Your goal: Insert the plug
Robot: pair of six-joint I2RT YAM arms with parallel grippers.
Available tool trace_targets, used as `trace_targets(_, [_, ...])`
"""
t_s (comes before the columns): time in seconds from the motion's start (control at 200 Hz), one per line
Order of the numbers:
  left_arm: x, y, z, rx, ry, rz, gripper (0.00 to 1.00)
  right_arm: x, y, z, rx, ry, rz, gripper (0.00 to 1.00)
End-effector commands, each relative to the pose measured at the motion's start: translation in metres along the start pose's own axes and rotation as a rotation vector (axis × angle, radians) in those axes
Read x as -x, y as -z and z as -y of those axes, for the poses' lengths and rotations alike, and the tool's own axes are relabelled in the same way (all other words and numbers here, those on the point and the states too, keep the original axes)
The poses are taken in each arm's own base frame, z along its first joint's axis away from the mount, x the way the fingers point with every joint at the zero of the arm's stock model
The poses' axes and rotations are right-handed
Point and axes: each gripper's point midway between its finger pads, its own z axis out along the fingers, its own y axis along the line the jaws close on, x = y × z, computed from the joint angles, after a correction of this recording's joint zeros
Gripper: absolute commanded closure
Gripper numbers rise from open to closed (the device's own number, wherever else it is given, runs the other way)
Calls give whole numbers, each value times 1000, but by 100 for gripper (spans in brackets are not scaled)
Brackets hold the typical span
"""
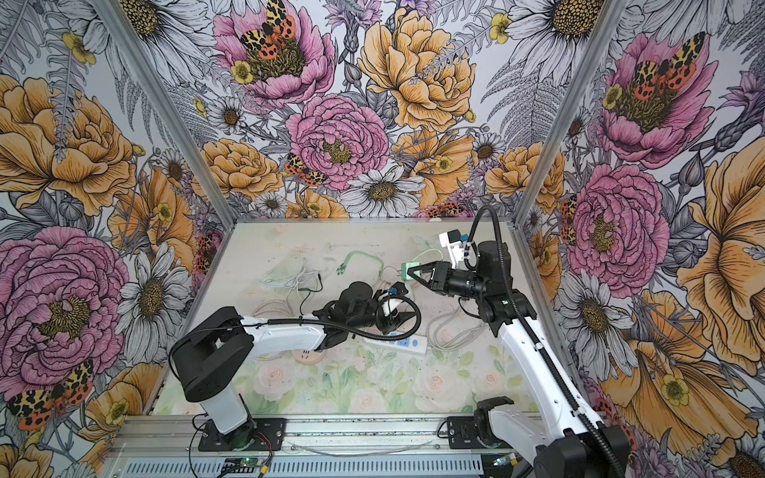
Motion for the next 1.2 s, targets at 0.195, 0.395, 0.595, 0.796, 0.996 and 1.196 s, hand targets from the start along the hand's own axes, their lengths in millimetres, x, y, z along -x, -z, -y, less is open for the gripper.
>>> trace_targets(0.195, [30,10,-47,128,108,145,92,9,8,-12,15,29,38,100])
trace_targets(0.395, [44,33,-95,213,189,195,99,3,9,-12,31,23,19,100])
trace_targets(0.595, [63,39,-142,251,267,200,99,-16,4,11,4,-14,-18,100])
trace_targets(0.796, [50,24,-166,256,325,116,99,-51,10,63,-244,1,-86,100])
trace_targets(0.996, [17,5,-164,229,378,46,97,-84,24,105,-564,134,-250,100])
trace_targets(1.196, [-10,-3,-161,213,431,-39,95,-98,24,121,-685,202,-356,100])
